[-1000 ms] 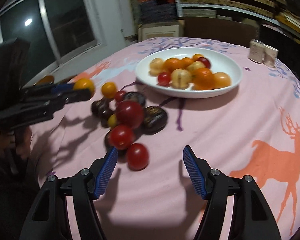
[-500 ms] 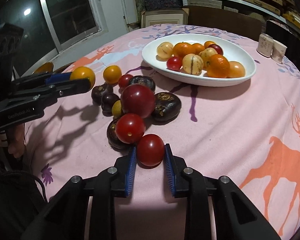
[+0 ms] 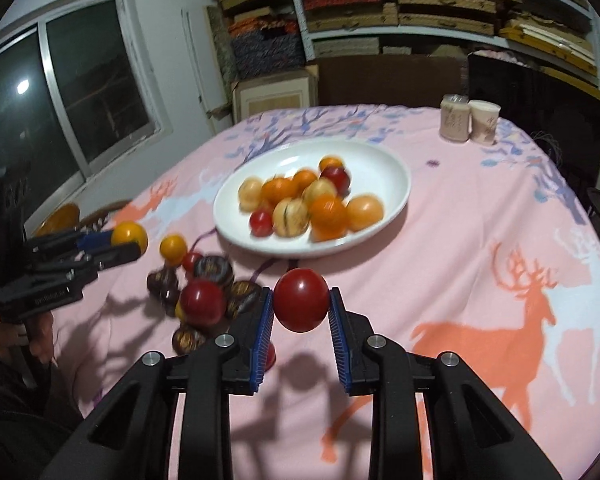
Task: Organize fruits
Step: 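Release the fruit onto the plate with the left gripper while the right releases the tomato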
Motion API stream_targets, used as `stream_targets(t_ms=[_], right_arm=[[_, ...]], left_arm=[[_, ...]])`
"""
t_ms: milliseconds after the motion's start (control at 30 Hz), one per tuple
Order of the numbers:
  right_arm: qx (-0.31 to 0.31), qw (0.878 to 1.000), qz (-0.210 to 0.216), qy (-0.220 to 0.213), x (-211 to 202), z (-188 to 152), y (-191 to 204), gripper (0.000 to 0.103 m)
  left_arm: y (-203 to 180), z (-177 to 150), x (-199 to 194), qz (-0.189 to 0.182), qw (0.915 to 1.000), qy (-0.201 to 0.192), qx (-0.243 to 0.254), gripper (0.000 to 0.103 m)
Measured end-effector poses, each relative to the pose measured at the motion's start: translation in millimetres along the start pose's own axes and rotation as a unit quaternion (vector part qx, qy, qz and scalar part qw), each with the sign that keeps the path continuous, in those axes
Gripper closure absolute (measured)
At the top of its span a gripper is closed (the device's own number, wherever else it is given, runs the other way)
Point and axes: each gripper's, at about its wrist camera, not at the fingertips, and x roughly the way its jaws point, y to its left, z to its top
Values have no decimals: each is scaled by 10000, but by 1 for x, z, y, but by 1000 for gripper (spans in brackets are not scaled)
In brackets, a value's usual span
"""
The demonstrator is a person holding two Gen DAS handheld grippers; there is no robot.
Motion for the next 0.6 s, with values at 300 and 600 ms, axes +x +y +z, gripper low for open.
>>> stream_targets(t_ms=[300,600], right_arm=[[446,9984,-141,-328,18,62,-27,75],[445,9984,-295,-159,69,97,-32,75]], left_arm=[[-5,59,34,93,9997,-58,211,66],[2,104,100,244,9993,148,233,65]])
